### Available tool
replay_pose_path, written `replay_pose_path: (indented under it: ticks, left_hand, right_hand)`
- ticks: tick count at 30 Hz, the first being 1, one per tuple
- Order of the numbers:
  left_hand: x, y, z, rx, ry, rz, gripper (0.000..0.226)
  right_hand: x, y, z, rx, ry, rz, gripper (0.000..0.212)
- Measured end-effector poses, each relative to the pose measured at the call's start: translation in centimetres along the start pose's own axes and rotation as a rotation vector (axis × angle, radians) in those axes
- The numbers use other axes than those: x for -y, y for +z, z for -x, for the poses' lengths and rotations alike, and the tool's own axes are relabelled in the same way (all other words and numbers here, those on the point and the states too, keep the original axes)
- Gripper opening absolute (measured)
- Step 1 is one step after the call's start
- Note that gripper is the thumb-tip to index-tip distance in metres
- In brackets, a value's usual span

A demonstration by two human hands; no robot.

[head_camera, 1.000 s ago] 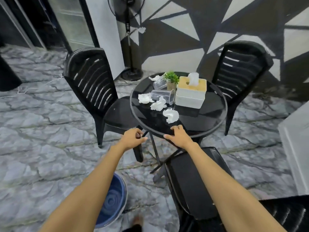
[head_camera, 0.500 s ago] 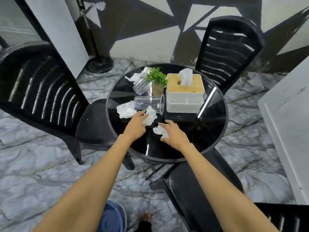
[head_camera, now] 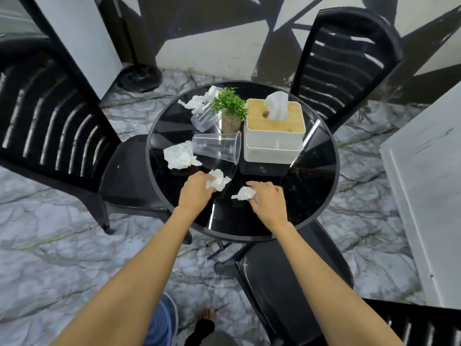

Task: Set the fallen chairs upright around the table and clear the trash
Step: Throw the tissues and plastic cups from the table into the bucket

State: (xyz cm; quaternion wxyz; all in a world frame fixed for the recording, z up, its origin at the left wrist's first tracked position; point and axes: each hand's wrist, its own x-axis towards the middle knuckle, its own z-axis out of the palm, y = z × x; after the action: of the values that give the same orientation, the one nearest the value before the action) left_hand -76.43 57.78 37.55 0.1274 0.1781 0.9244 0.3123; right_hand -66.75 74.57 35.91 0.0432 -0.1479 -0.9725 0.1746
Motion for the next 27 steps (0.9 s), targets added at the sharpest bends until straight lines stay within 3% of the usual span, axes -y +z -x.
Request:
replay_pose_path:
  ticks: [5, 13, 19, 27]
  left_hand:
    - [0.7, -2.5, 4.5, -0.129, -0.126, 0.139, 0.035]
    - [7.1, -5.2, 18.2, -0.317, -0.518, 0.331, 0.036]
    - [16.4, -3.2, 29.4, -0.267, -0.778, 0.387, 0.021]
    - [32.2, 8.1, 36.5, -0.329, -0.997, 0.349, 0.028]
  right_hand:
    - [2.9, -1.1, 1.7, -0.044, -0.010, -0.191, 0.026]
    - [12.9, 1.6, 8.6, 0.315, -0.180, -0.585, 0.031]
    - [18.1, 10.7, 15.9, 0.643, -0.204, -0.562, 0.041]
    - [19.2, 30.9, 22.6, 0.825, -0.112, -0.568, 0.040]
